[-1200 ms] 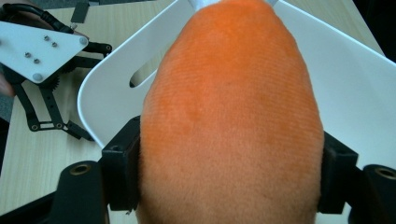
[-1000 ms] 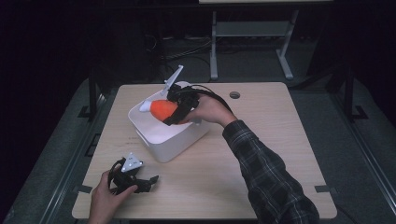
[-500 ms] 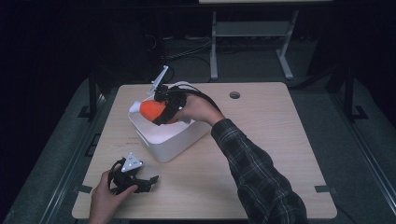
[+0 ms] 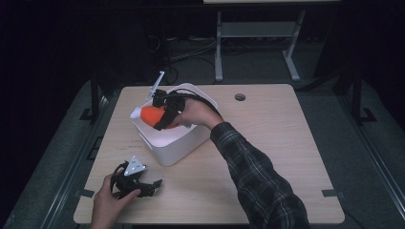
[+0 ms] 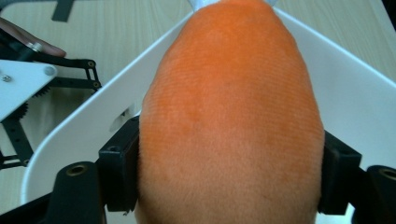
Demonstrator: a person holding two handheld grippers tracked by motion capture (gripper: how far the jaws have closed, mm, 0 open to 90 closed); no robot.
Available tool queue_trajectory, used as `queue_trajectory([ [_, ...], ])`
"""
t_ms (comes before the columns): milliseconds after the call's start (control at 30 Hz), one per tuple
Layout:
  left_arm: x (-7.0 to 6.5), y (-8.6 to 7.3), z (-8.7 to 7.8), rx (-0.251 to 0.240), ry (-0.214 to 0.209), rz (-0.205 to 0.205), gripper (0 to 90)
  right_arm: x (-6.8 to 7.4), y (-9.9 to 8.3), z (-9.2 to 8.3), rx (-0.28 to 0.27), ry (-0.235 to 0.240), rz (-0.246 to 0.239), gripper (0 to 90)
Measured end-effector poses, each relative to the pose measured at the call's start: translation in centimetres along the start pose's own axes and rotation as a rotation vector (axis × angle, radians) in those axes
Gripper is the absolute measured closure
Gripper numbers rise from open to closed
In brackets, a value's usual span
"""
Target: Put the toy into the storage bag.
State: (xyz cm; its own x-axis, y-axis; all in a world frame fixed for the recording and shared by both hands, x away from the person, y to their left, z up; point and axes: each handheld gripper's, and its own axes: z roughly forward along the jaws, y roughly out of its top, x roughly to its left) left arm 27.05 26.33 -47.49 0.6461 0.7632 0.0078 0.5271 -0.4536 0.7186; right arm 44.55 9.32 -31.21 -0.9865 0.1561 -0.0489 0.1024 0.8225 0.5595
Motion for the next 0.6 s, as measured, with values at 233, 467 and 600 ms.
queue_trajectory([
  [233, 0.01, 0.01, -0.01, 0.002, -0.001, 0.000, 12.5, -0.14, -0.09, 0.76, 0.023, -0.009, 0.005, 24.7],
  [467, 0.00, 0.00, -0.01, 0.001, 0.001, 0.001, 12.6, -0.42, -0.31, 0.90, 0.040, -0.026, 0.021, 21.1],
  [600, 0.01, 0.00, -0.01, 0.001, 0.001, 0.001, 12.6, -0.52, -0.36, 0.86, 0.031, -0.037, 0.041, 17.8],
])
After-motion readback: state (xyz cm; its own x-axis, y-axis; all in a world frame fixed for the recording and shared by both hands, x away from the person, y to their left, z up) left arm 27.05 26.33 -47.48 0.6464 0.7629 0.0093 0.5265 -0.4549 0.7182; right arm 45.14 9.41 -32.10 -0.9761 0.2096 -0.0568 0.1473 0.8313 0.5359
